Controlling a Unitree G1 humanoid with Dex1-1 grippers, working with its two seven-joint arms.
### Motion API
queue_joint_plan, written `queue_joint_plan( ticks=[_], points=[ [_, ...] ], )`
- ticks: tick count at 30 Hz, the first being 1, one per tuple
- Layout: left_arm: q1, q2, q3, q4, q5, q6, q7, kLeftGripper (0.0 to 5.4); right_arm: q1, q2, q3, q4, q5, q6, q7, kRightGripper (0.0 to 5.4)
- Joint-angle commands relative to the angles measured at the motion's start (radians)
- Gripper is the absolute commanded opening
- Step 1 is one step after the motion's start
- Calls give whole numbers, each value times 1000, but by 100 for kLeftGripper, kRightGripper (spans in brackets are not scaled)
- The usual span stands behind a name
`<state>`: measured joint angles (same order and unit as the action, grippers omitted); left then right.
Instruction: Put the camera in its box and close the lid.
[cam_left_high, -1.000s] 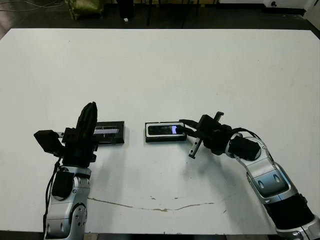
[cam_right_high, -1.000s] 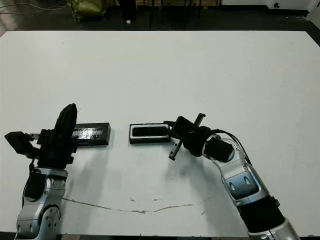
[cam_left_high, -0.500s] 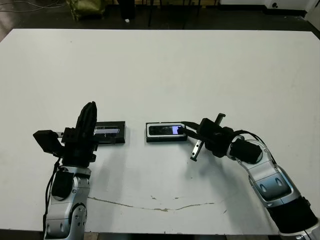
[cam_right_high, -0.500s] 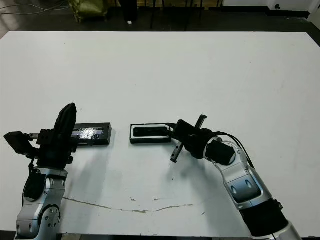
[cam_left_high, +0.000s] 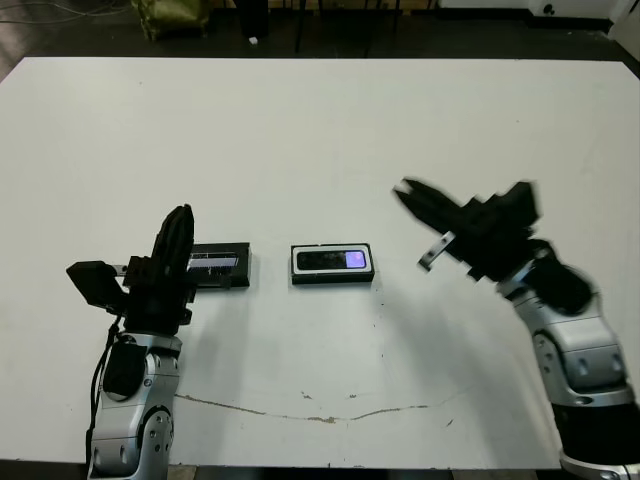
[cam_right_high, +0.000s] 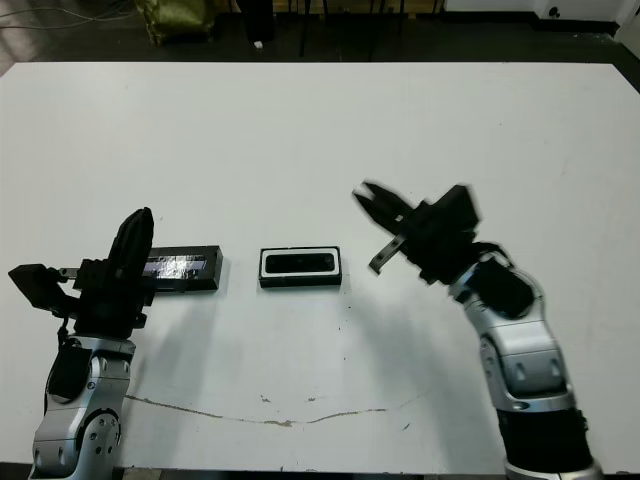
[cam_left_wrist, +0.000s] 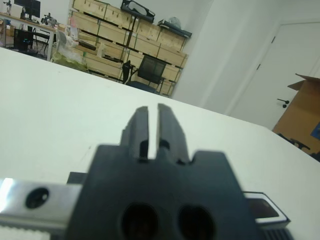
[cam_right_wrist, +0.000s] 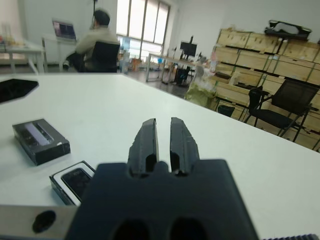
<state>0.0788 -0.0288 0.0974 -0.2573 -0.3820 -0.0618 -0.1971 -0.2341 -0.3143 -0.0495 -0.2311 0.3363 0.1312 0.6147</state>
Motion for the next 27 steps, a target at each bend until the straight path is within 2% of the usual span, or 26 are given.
queue_joint_plan(
  ticks=[1,7,12,16,18,21,27],
  points=[
    [7,55,34,-4,18,3,-11,0,58,-19,-50,6,51,3,15,1],
    [-35,248,93,-6,83,12,-102,0,130,-29,-97,-3,64,25,-21,1],
    [-107,457,145,10,33,149,-240,0,170,-37,-115,-42,72,84,-70,1],
    [-216,563,165,151,-20,155,-397,0,195,-30,-123,-72,77,104,-108,1],
    [-265,610,157,207,-19,175,-453,0,208,-32,-131,-111,93,154,-142,1],
    [-347,679,120,301,2,189,-556,35,219,-38,-155,-137,141,218,-166,0],
    [-485,770,27,402,25,281,-728,177,227,-38,-195,-147,211,286,-187,0]
  ],
)
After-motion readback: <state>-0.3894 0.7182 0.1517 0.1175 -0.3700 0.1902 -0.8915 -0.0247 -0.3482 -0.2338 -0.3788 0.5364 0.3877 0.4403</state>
